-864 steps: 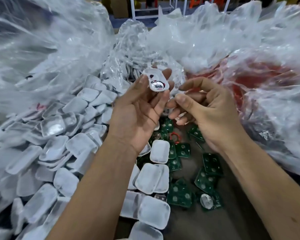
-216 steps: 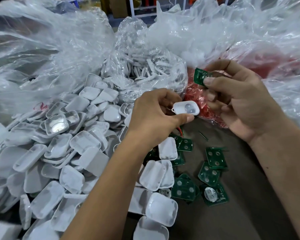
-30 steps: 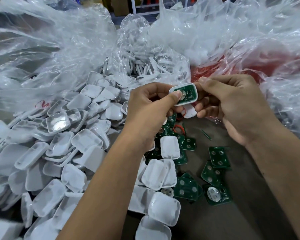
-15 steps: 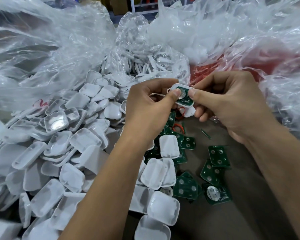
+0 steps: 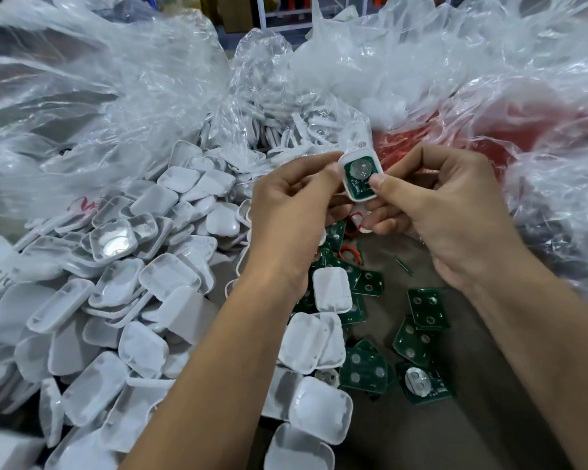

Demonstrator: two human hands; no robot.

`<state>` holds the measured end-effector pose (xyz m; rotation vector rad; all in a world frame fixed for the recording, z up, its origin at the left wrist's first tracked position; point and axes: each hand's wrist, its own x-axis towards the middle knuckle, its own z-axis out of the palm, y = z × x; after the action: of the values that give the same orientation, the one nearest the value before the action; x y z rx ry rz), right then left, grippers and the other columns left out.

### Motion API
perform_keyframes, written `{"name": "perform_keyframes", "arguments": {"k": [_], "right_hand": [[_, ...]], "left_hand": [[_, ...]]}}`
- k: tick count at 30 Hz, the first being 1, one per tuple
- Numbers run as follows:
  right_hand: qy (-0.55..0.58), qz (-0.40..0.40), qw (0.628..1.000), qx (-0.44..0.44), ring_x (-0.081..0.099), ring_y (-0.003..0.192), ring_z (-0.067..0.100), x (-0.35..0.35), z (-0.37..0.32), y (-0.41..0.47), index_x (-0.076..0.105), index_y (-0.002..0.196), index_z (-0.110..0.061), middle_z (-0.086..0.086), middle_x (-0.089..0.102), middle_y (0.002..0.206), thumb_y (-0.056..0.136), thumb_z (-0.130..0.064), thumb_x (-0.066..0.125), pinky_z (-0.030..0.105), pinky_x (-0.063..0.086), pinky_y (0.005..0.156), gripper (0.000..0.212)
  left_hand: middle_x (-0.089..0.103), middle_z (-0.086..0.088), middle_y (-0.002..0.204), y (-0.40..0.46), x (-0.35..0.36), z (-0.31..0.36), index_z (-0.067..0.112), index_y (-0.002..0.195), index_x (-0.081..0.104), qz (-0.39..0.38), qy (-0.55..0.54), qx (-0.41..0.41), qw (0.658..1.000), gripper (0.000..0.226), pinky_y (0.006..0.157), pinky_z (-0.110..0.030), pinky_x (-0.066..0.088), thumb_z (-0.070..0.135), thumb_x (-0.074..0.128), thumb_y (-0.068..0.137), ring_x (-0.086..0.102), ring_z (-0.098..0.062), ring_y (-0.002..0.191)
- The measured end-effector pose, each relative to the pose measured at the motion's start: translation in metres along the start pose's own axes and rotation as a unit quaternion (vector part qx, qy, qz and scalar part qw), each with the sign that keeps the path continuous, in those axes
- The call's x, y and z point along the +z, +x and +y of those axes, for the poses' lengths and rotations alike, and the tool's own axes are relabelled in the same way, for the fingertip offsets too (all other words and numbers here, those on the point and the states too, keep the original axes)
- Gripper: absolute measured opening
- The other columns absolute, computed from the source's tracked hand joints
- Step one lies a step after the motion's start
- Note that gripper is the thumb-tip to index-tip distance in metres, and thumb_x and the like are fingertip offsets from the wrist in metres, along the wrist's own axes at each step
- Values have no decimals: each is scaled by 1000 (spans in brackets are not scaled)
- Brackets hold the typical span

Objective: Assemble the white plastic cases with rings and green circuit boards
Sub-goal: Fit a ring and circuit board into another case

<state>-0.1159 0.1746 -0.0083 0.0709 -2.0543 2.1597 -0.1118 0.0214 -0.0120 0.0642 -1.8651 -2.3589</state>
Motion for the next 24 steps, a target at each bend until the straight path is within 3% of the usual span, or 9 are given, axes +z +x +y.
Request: {"name": "perform_keyframes", "arguments": {"k": [3,5,7,10,14,20,24], "right_hand": [[-15,-4,1000,-22,74,57,37,0,2,0,63,79,-7,19,74,70,92,-3,76,26,55,46,19],[-21,-16,999,-30,73,56,38,-1,3,1,63,79,-7,19,74,69,92,-4,76,27,55,46,19],[-37,-30,998,-40,73,56,37,-3,4,2,63,80,-6,18,74,70,92,-5,76,27,55,46,18],[-109,-28,990,-86,75,59,28,-5,4,2,66,90,-7,11,75,74,91,-8,78,30,57,48,12],[-243,-16,950,-194,74,68,13,-9,0,3,68,114,-25,-6,71,90,87,-9,82,35,62,51,34],[-328,-28,911,-250,73,75,10,-10,-3,3,80,107,-23,-6,73,98,86,-21,84,35,63,66,22],[-335,-36,906,-256,72,74,8,-10,-4,2,81,105,-23,-6,73,96,85,-24,86,32,62,62,21]], "left_hand": [[75,-10,84,-1,0,-3,22,101,79,-10,64,44,997,22,86,-52,63,14,80,80,76,-30,84],[73,-9,81,-2,0,-3,22,101,78,-7,76,59,995,26,86,-57,62,14,81,76,75,-32,84],[72,-8,80,-2,-1,-2,22,100,78,-5,80,62,995,26,82,-53,63,13,81,76,75,-31,81],[72,-3,79,-1,-2,-2,22,98,77,-4,89,62,994,24,70,-35,61,9,81,78,73,-20,74],[70,8,71,0,-2,-2,27,91,75,-16,110,55,992,26,63,-25,54,3,81,82,68,-9,64],[70,4,72,1,-6,1,19,96,75,-33,94,43,994,23,58,-18,51,-3,76,87,67,-8,63],[70,0,76,2,-8,3,15,96,75,-45,66,16,997,20,60,-20,52,-3,69,93,70,-14,67]]}}
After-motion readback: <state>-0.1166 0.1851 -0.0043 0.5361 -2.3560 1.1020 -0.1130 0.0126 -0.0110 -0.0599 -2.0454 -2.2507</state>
